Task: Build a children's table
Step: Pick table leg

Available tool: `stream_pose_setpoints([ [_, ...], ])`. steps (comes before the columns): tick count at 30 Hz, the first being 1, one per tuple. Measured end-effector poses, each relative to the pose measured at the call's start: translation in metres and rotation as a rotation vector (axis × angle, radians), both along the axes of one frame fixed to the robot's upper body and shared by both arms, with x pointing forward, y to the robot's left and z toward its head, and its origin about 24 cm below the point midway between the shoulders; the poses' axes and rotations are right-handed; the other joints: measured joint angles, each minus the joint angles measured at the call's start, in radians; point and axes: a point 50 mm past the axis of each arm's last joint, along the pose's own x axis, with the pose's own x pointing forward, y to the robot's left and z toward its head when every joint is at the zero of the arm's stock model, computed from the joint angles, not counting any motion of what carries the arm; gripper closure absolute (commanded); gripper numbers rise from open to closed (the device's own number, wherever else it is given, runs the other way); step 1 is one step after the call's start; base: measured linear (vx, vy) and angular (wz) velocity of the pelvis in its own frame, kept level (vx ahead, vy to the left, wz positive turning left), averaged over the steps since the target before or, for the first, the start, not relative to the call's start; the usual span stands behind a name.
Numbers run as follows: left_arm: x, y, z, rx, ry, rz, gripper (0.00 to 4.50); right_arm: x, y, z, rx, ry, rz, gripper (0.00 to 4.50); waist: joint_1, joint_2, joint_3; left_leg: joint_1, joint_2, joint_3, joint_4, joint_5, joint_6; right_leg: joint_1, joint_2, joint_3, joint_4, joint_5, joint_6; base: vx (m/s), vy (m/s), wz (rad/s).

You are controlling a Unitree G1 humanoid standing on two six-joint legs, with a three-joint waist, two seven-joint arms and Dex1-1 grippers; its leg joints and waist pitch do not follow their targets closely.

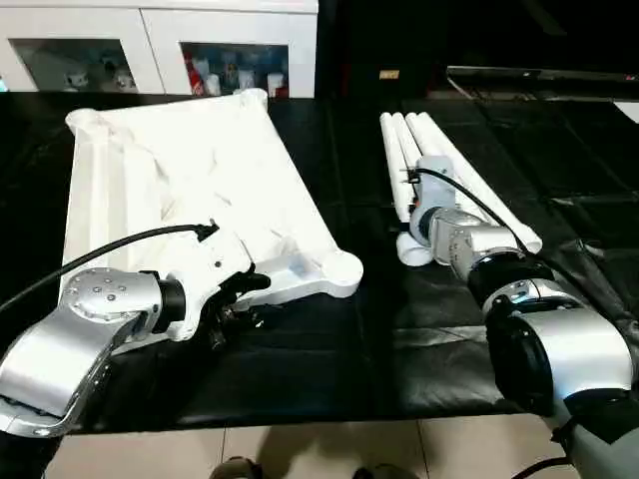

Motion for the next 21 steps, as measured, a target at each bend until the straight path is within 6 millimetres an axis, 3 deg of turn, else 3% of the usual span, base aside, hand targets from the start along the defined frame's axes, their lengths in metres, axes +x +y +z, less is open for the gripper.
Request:
stream_pose_setpoints([
  [21,-0.004,-0.001,0.000,0.005,0.033,-0.017,2.18,-0.005,-0.017,-0.003,0.166,0.152,-0.051,2.35,-0.001,-0.001,0.000,0.000,0.000,0.000,0.000,0.000,0.000,0.000,0.000,0.000,0.000,0.000,0.000,0.000,0.000,0.00],
])
